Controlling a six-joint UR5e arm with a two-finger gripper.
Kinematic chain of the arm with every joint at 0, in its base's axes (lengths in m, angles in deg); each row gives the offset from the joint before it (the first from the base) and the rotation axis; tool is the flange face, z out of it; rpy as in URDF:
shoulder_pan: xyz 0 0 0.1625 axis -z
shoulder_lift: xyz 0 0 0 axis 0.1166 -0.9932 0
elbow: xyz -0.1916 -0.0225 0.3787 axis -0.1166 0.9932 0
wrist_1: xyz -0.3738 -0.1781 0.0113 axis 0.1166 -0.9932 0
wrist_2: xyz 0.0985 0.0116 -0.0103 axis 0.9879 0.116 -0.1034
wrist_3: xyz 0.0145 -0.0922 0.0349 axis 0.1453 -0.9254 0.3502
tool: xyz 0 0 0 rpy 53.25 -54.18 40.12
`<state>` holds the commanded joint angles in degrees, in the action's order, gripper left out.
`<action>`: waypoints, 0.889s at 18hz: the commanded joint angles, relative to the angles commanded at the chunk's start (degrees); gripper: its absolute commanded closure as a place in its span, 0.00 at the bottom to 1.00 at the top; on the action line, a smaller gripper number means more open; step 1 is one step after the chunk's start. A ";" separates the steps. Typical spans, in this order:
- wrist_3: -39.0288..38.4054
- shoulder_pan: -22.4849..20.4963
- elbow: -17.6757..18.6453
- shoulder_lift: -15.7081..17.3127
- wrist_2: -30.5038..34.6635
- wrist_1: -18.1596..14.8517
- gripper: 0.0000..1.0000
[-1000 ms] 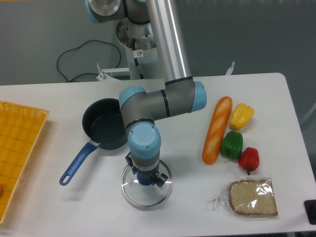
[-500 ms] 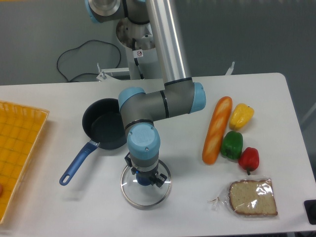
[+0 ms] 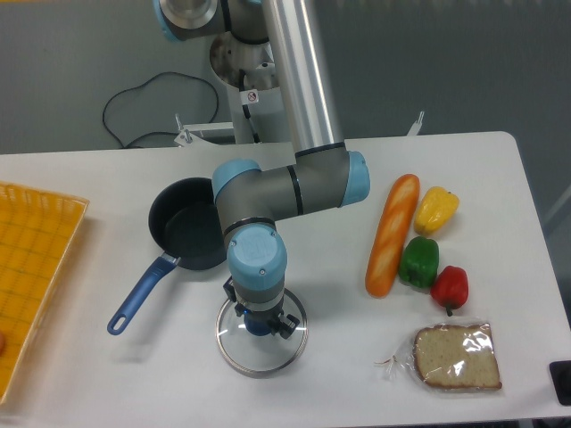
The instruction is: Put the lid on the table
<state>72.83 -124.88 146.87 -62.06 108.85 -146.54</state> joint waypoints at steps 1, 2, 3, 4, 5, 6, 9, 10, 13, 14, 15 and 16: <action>-0.09 0.09 0.00 0.00 0.00 0.00 0.55; -0.09 0.09 0.00 -0.09 0.09 0.00 0.55; -0.09 0.09 0.00 -0.09 0.00 0.00 0.55; -0.09 0.09 0.00 -0.09 0.09 0.00 0.55; -0.09 0.09 0.00 -0.18 0.09 0.00 0.55; -0.09 0.09 0.00 -0.09 0.00 0.00 0.55; -0.09 0.09 0.00 -0.26 0.00 0.00 0.52; -0.09 0.09 0.00 -0.26 0.09 0.00 0.52; 0.00 0.17 0.00 -0.26 0.09 0.00 0.51; 0.00 0.18 0.00 -0.35 0.09 0.00 0.50; 0.00 0.26 0.00 -0.35 0.09 0.00 0.49; 0.00 0.26 0.00 -0.35 0.09 0.00 0.48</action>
<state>72.83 -124.61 146.87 -62.41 108.94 -146.54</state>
